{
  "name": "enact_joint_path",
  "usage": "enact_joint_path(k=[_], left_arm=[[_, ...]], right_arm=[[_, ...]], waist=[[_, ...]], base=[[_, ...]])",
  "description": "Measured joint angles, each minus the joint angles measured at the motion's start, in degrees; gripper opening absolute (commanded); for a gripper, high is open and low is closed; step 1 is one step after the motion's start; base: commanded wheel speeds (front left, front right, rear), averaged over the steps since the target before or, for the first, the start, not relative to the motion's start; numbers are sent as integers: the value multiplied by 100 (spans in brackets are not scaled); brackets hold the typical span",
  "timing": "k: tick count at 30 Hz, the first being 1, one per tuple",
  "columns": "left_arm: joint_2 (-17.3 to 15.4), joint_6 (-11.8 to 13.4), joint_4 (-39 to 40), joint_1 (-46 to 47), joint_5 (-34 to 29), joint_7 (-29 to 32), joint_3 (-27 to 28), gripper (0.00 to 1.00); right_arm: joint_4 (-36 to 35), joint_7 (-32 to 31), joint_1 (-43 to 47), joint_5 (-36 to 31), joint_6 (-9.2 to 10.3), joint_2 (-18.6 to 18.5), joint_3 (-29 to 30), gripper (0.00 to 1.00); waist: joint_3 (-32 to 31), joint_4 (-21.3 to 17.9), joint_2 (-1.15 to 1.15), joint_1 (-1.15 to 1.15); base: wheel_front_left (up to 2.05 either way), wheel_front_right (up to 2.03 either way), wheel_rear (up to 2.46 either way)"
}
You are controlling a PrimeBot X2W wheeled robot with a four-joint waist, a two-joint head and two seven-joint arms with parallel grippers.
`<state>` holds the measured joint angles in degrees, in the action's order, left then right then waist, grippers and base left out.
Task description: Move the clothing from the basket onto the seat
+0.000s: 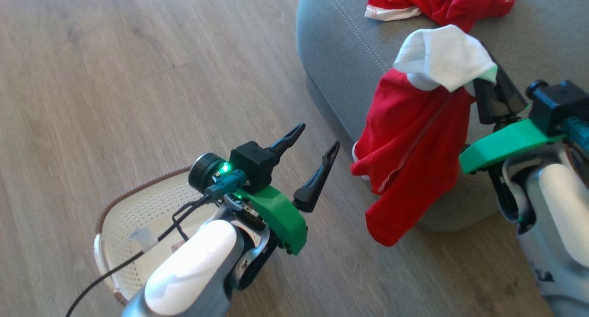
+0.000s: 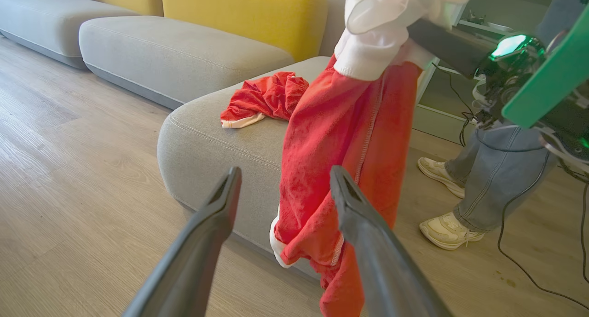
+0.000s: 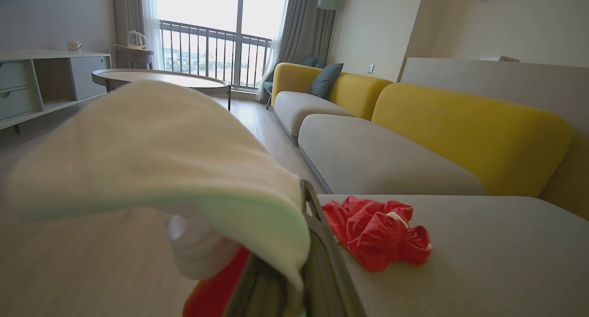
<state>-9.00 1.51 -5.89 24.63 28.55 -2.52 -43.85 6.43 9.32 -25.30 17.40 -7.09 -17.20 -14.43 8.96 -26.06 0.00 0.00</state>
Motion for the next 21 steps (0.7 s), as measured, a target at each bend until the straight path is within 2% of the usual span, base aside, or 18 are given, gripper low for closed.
enact_joint_path(k=[7, 13, 21], left_arm=[[-2, 1, 38, 28, -2, 16, -14, 100], [-33, 2, 119, 315, -75, 166, -27, 100], [-292, -41, 314, 1053, -330, 542, 7, 100]], right_arm=[[-152, -53, -2, -1, 0, -2, 166, 0], [-244, -59, -89, 129, 0, 63, 342, 0], [-174, -16, -1098, 261, 0, 73, 698, 0]], waist=[[155, 129, 0, 0], [531, 217, 0, 0], [1411, 340, 0, -1]], base=[[0, 0, 0], [0, 0, 0], [0, 0, 0]])
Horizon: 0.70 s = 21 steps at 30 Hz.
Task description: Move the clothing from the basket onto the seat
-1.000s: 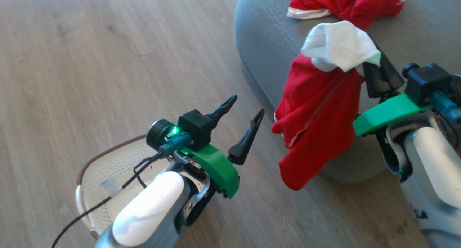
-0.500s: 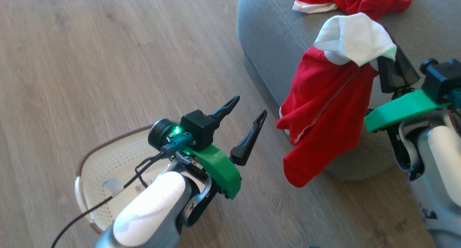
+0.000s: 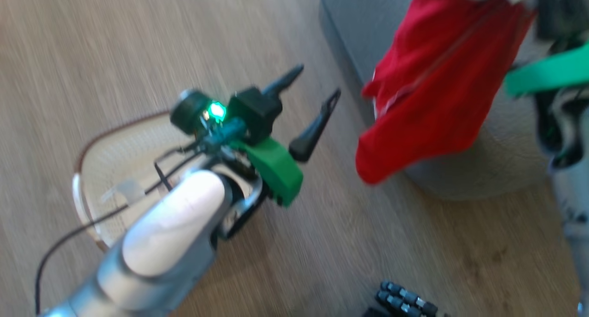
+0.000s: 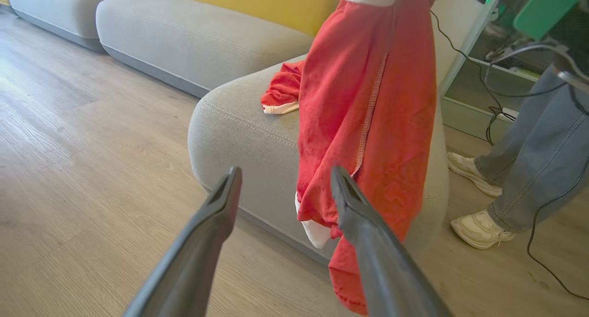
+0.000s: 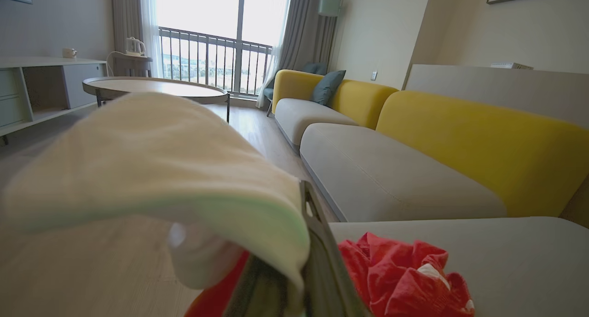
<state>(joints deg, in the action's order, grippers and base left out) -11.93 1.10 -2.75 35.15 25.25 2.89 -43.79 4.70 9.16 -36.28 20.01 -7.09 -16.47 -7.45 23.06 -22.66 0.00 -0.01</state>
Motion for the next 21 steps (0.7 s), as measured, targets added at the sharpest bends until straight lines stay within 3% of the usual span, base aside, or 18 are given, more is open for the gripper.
enact_joint_path(k=[11, 17, 21], left_arm=[[-307, 0, 324, 660, -213, 360, 169, 100], [-366, -12, 443, 934, -263, 350, 204, 100], [-343, -67, 463, 1011, -299, 308, 171, 100]], right_arm=[[615, -131, -1945, 556, 0, -421, 832, 0], [1174, -692, -3690, 884, 0, -1134, 1868, 0], [1738, -1187, -4680, 481, 0, -1704, 2533, 0]], waist=[[1400, 249, 0, -2], [2048, 487, 0, -1], [2212, 794, 0, 0]], base=[[0, 0, 0], [0, 0, 0], [0, 0, 0]])
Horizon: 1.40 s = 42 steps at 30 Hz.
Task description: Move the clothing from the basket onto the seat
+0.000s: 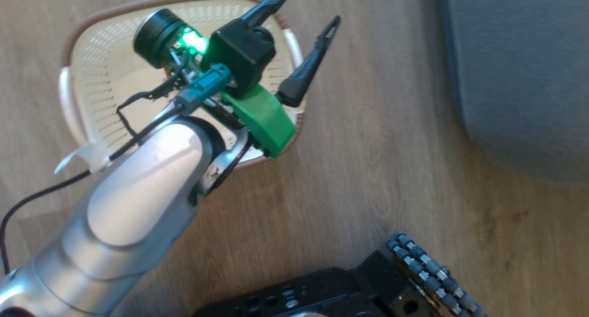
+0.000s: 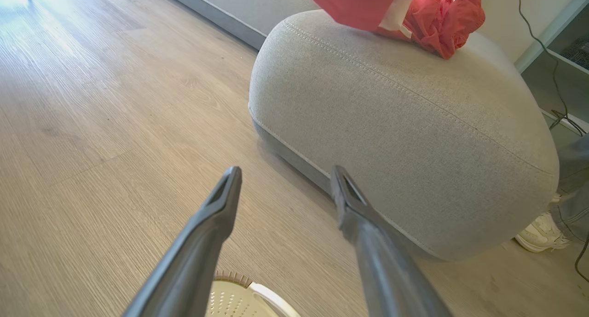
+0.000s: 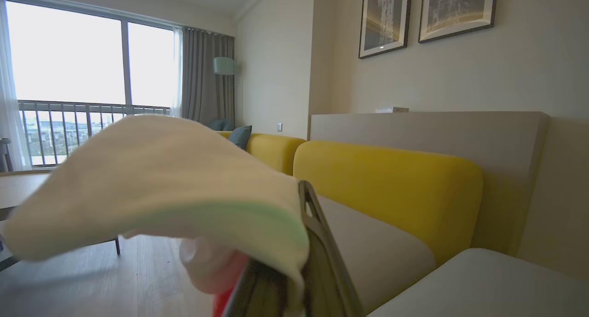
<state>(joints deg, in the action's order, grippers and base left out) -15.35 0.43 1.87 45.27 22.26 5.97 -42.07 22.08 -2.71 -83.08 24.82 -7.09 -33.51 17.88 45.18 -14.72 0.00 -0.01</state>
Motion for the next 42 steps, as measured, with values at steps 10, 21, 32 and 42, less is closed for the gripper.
enact_joint_path(k=[10, 21, 32, 42], left_arm=[[304, 3, 374, 438, -54, 9, -141, 100], [163, 205, 628, 394, -151, 280, -209, 100], [25, 313, 681, 218, -131, 309, -127, 100], [-142, 432, 310, -396, 294, -135, 212, 100]], right_arm=[[1040, -419, -711, -1277, 0, -789, 1084, 0], [2232, 404, 571, -2013, 0, 170, 1829, 0], [2891, 644, 726, -2843, 0, 386, 2101, 100], [2872, 1193, 1885, -2159, 0, 541, 826, 100]], waist=[[598, 416, 0, 0], [1110, 447, 0, -1], [791, 132, 0, 0], [-26, -86, 0, 1]], base=[[0, 0, 0], [0, 0, 0], [0, 0, 0], [0, 0, 0]])
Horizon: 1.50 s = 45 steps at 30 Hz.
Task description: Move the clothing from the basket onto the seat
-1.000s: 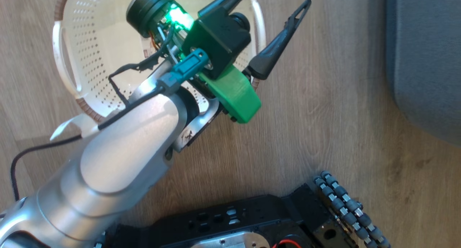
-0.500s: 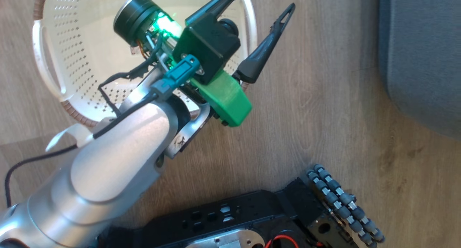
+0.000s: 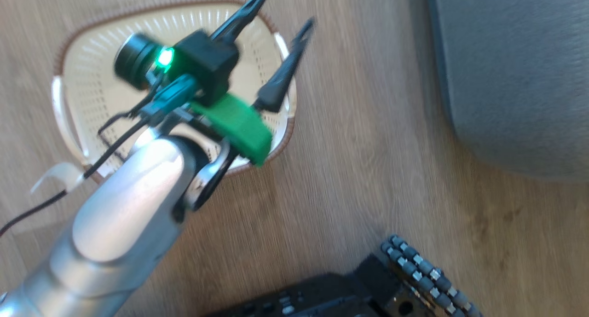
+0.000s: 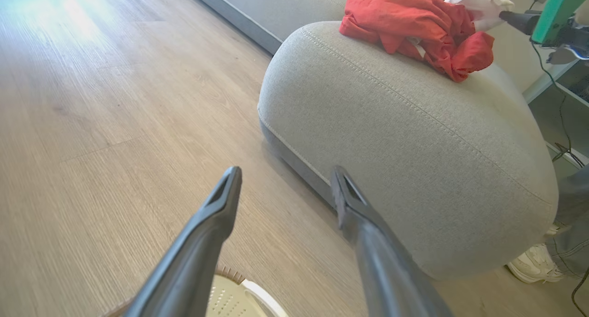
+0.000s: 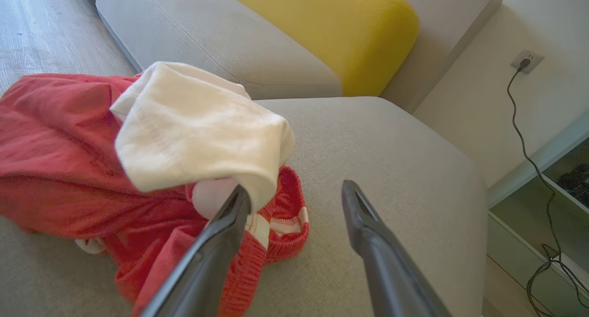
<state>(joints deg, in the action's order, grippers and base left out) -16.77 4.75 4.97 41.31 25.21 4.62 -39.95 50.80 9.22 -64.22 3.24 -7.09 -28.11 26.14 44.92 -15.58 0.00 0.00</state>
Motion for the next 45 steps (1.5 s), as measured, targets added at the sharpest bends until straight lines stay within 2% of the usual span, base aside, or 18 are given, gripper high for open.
enact_joint_path(k=[5, 6, 10, 11, 16, 20, 25, 29, 36, 41, 45], left_arm=[[-172, 138, -370, -718, 319, -422, 227, 100], [-212, 186, -501, -1102, 432, -576, 266, 100], [-248, 292, -759, -1685, 599, -855, 392, 100], [-248, 292, -759, -1685, 599, -855, 392, 100], [-276, 442, -1010, -2037, 892, -1189, 733, 100], [-357, 509, -1344, -2364, 1013, -1448, 947, 100], [-419, 536, -1697, -2603, 1124, -1736, 1246, 100], [-420, 526, -1937, -2691, 1125, -1842, 1427, 100], [-412, 453, -2229, -3062, 1066, -1891, 1725, 100], [-356, 301, -2207, -3366, 900, -1906, 2071, 100], [-271, 68, -2123, -3691, 755, -1906, 2376, 100]], right_arm=[[-544, 103, 1026, 633, 0, 205, -690, 100], [-805, 144, 1517, 792, 0, 275, -928, 100], [-1386, 145, 2464, 1039, 0, 404, -1180, 100], [-1386, 145, 2464, 1039, 0, 404, -1180, 100], [-2243, 147, 3320, 1129, 0, 697, -1346, 100], [-2933, 136, 3783, 903, 0, 1063, -1308, 100], [-3532, 19, 4310, 760, 0, 1697, -1457, 100], [-3735, 47, 4722, 597, 0, 2027, -1745, 100], [-3745, 267, 5352, 267, 0, 2227, -2107, 100], [-3674, 387, 5777, 167, 0, 2288, -2128, 100], [-3676, 450, 6012, 130, 0, 2390, -2141, 100]], waist=[[-669, -10, 0, 0], [-993, 7, 0, 0], [-1645, 103, 0, 1], [-1645, 103, 0, 1], [-2320, 367, 0, 1], [-2673, 694, 0, 1], [-2977, 1065, 0, 1], [-3153, 1259, 0, 1], [-3464, 1430, 0, 1], [-3719, 1464, 0, 1], [-3891, 1438, 0, 1]], base=[[0, 0, 0], [0, 0, 0], [0, 0, 0], [0, 0, 0], [0, 0, 0], [0, 0, 0], [0, 0, 0], [0, 0, 0], [0, 0, 0], [0, 0, 0], [0, 0, 0]])
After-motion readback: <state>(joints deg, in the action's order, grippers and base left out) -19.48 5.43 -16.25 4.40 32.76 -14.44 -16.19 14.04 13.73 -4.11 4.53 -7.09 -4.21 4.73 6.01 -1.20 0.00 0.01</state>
